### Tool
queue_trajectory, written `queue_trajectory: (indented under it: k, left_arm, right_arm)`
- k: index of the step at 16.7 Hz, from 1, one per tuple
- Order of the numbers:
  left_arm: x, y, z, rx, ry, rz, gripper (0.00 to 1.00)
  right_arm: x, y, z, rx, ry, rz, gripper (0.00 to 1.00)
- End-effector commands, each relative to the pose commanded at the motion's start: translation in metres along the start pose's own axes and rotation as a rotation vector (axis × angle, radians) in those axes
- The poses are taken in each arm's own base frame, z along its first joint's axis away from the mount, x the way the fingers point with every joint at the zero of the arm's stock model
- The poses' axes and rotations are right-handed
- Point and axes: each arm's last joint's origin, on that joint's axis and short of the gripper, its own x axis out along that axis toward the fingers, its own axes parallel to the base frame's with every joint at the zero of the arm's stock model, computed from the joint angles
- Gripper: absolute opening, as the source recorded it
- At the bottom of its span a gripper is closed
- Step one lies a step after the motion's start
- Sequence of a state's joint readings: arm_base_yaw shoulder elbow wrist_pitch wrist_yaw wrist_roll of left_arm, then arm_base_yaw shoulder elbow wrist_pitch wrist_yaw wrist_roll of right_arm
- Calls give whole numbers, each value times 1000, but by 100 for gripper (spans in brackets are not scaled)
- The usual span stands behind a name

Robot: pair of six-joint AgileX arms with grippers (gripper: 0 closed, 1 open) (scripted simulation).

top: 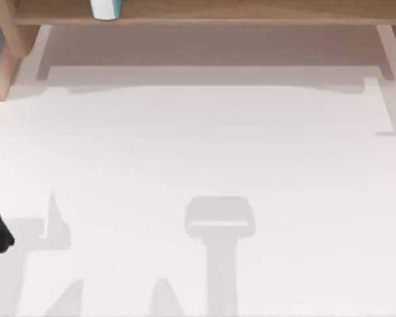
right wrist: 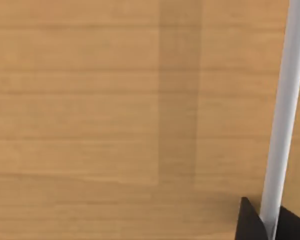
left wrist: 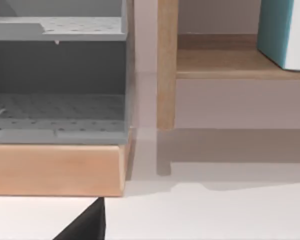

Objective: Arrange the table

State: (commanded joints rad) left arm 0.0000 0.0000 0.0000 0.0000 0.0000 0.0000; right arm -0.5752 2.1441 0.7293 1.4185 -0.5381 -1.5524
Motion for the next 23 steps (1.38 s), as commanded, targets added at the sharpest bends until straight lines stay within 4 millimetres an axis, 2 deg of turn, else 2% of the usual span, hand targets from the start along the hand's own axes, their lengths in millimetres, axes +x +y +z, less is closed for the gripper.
queue_trajectory:
  k: [6,13,19,23]
  left_arm:
    - [0,0,0,0,0,0,100]
    - [0,0,0,0,0,0,100]
    - [0,0,0,0,0,0,100]
    - [0,0,0,0,0,0,100]
  right_arm:
    - [3,1,-1,5,2,5,0]
    - [58,-1,-2,1,4,-2,0]
    - [61,0,-3,7,8,5,0]
    - [85,0,-5,5,11,3,0]
